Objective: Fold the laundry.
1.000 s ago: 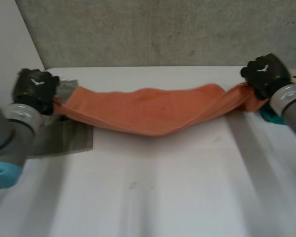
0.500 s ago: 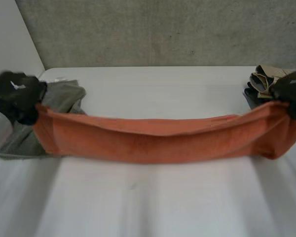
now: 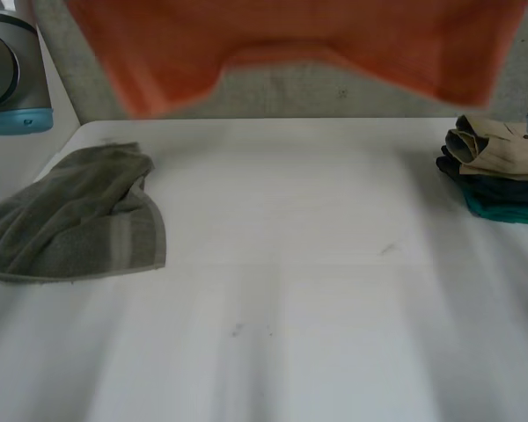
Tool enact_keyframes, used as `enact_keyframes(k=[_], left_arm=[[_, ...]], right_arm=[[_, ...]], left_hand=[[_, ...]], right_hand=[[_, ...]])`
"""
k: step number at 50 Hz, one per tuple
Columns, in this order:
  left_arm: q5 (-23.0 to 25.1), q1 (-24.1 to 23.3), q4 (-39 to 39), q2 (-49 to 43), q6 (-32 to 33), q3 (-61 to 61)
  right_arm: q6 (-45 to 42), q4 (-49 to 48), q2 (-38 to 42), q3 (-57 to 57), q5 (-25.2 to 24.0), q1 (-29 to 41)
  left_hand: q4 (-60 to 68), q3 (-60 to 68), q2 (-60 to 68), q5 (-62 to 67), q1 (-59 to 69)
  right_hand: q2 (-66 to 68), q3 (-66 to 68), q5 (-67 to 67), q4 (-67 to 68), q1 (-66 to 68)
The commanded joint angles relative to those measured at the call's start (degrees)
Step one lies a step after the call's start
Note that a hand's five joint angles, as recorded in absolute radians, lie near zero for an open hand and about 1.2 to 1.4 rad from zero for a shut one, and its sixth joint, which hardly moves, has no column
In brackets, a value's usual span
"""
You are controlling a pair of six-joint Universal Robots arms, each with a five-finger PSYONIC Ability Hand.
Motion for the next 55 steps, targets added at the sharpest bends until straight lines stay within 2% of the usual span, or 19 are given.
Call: enact_keyframes(k=[1,8,12,17,22,26,29,30,33,34,37,38,39,43,47,51,55], left_arm=[[-0.4,-0.1,-1.3,1.2,-1.8,-10.2],[0.3,0.2,-2.0,2.2,-3.4,-22.6],[1.1,0.0,-2.4,1.7,-3.1,-30.1],[2.1,-0.1,-3.3,1.7,-2.8,-38.7],[2.1,-0.1,-7.2,3.8,-1.5,-45.7],[2.2,0.6,-14.4,10.9,1.3,-51.0],[2.3,1.8,-21.6,16.6,4.3,-55.2],[2.5,2.7,-25.8,20.0,6.1,-57.3],[2.8,3.9,-33.2,25.6,9.3,-60.3],[3.4,4.8,-38.7,29.1,11.7,-62.8],[6.0,5.7,-46.1,34.7,15.6,-66.2],[8.2,6.6,-49.8,38.3,17.7,-68.1],[9.5,7.2,-51.3,39.5,18.5,-68.8],[14.6,11.5,-52.4,42.5,20.5,-70.7],[17.3,12.9,-48.2,41.2,19.9,-70.1],[16.4,11.5,-40.1,34.7,17.2,-67.3],[11.7,5.9,-33.5,27.7,11.9,-61.8]], right_arm=[[1.8,4.1,2.2,1.7,-4.3,-0.1],[5.2,13.4,7.0,2.7,-9.4,-0.7],[4.7,19.0,10.7,5.6,-12.3,-0.7],[2.1,21.4,14.1,11.4,-14.5,-0.7],[-3.1,21.9,13.0,18.1,-15.3,-1.0],[-7.2,26.1,8.0,23.1,-14.6,-2.2],[-9.9,35.8,1.5,25.5,-13.3,-3.6],[-11.1,43.0,-1.6,26.3,-12.3,-4.6],[-12.3,53.9,-5.2,27.2,-10.3,-5.8],[-13.2,62.1,-7.3,28.5,-8.7,-6.7],[-16.0,73.6,-10.2,31.7,-6.2,-8.8],[-19.0,79.2,-12.1,33.8,-5.2,-10.7],[-20.5,80.8,-13.1,34.9,-4.9,-11.5],[-25.0,77.9,-15.8,38.7,-5.6,-13.3],[-24.5,69.7,-15.7,39.8,-5.8,-12.1],[-21.2,62.7,-12.2,39.0,-6.4,-11.8],[-17.7,56.8,-5.6,34.9,-5.8,-10.2]], left_hand=[[11.0,11.5,11.3,13.3,15.1],[11.0,11.5,11.3,13.3,15.1],[11.0,11.5,11.3,13.3,15.1],[11.0,11.5,11.3,13.3,15.1],[11.0,11.5,11.3,13.3,15.1],[11.0,11.5,11.3,13.3,15.1],[11.0,11.5,11.3,13.3,15.1],[11.0,11.5,11.3,13.3,15.1],[11.0,11.5,11.3,13.3,15.1],[11.0,11.5,11.3,13.3,15.1],[11.0,11.5,11.3,13.3,15.1],[11.0,11.5,11.3,13.3,15.1],[11.0,11.5,11.3,13.3,15.1],[11.0,11.5,11.3,13.3,15.1],[11.0,11.5,11.3,13.3,15.1],[11.0,11.5,11.3,13.3,15.1],[11.0,11.5,11.3,13.3,15.1]], right_hand=[[12.1,11.7,11.1,11.2,12.3],[12.1,11.7,11.1,11.2,12.3],[12.1,11.7,11.1,11.2,12.3],[12.1,11.7,11.1,11.2,12.3],[12.1,11.7,11.1,11.2,12.3],[12.1,11.7,11.1,11.2,12.3],[12.1,11.7,11.1,11.2,12.3],[12.1,11.7,11.1,11.2,12.3],[12.1,11.7,11.1,11.2,12.3],[12.1,11.7,11.1,11.2,12.3],[12.1,11.7,11.1,11.2,12.3],[12.1,11.7,11.1,11.2,12.3],[12.1,11.7,11.1,11.2,12.3],[12.1,11.7,11.1,11.2,12.3],[12.1,11.7,11.1,11.2,12.3],[12.1,11.7,11.1,11.2,12.3],[12.1,11.7,11.1,11.2,12.3]])
